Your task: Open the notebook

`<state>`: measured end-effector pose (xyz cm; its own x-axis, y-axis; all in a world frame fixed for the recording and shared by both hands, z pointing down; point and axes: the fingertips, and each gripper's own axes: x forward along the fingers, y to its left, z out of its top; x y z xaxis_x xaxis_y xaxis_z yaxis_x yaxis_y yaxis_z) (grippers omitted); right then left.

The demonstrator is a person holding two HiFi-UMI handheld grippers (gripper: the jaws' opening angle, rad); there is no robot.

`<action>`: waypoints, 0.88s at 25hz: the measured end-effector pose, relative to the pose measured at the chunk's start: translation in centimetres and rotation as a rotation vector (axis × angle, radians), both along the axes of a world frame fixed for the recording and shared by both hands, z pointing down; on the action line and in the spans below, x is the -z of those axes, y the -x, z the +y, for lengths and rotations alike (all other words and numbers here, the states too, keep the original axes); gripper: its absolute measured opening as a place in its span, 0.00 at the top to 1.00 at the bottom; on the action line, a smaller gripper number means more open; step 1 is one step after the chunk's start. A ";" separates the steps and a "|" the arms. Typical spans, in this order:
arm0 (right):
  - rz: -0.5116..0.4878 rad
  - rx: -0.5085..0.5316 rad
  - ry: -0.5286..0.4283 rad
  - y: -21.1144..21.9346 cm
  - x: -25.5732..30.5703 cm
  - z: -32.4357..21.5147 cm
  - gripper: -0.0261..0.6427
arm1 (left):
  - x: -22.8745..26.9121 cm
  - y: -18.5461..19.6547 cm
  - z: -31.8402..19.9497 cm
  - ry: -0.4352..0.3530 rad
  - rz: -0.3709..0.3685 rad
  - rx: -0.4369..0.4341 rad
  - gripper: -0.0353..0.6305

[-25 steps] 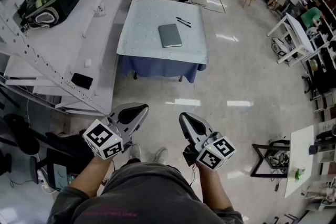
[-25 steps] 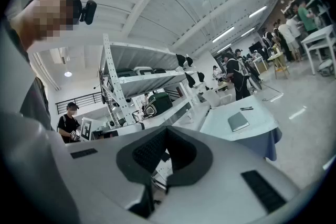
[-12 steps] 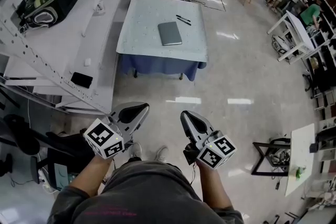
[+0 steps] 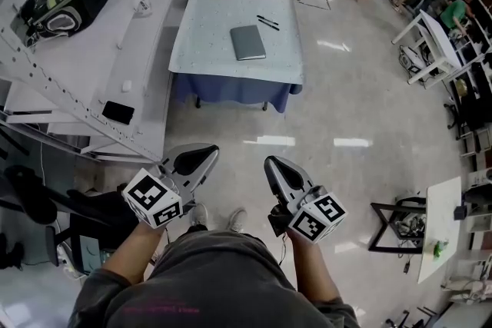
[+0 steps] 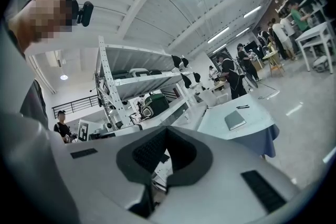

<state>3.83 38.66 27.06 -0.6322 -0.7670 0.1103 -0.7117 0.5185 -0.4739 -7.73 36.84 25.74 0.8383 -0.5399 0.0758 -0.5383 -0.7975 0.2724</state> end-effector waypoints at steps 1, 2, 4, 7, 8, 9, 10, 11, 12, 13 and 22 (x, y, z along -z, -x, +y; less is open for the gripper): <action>-0.002 0.000 0.002 0.0 -0.1 0.0 0.96 | 0.0 0.0 0.0 0.000 -0.001 0.000 0.95; -0.004 0.001 0.003 0.0 -0.1 0.0 0.96 | -0.1 -0.1 0.0 0.001 -0.003 0.001 0.95; -0.006 0.003 0.003 -0.1 -0.1 0.0 0.96 | -0.2 -0.2 0.0 0.001 -0.007 0.001 0.95; -0.005 0.006 0.005 -0.1 -0.2 -0.1 0.96 | -0.3 -0.3 -0.1 -0.001 -0.014 0.002 0.95; -0.005 0.006 0.006 -0.1 -0.2 -0.1 0.96 | -0.3 -0.3 -0.2 -0.001 -0.015 0.003 0.95; -0.006 0.005 0.005 -0.1 -0.2 -0.2 0.96 | -0.3 -0.3 -0.2 0.000 -0.016 0.004 0.95; -0.006 0.004 0.004 -0.2 -0.2 -0.2 0.96 | -0.3 -0.3 -0.2 0.000 -0.016 0.004 0.95; -0.006 0.004 0.003 -0.2 -0.2 -0.2 0.96 | -0.4 -0.4 -0.2 0.002 -0.016 0.003 0.95; -0.006 0.004 0.003 -0.3 -0.3 -0.1 0.96 | -0.4 -0.5 -0.2 0.004 -0.016 0.001 0.93; -0.005 0.004 0.002 -0.3 -0.3 -0.1 0.96 | -0.4 -0.6 -0.2 0.005 -0.016 -0.001 0.89; -0.005 0.006 0.005 -0.9 -0.6 -0.1 0.96 | -0.5 -1.1 -0.2 0.002 -0.029 0.002 0.84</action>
<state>4.73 38.59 27.64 -0.6373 -0.7625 0.1111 -0.7061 0.5202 -0.4804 -6.60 36.68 26.28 0.8348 -0.5410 0.1016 -0.5473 -0.7960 0.2584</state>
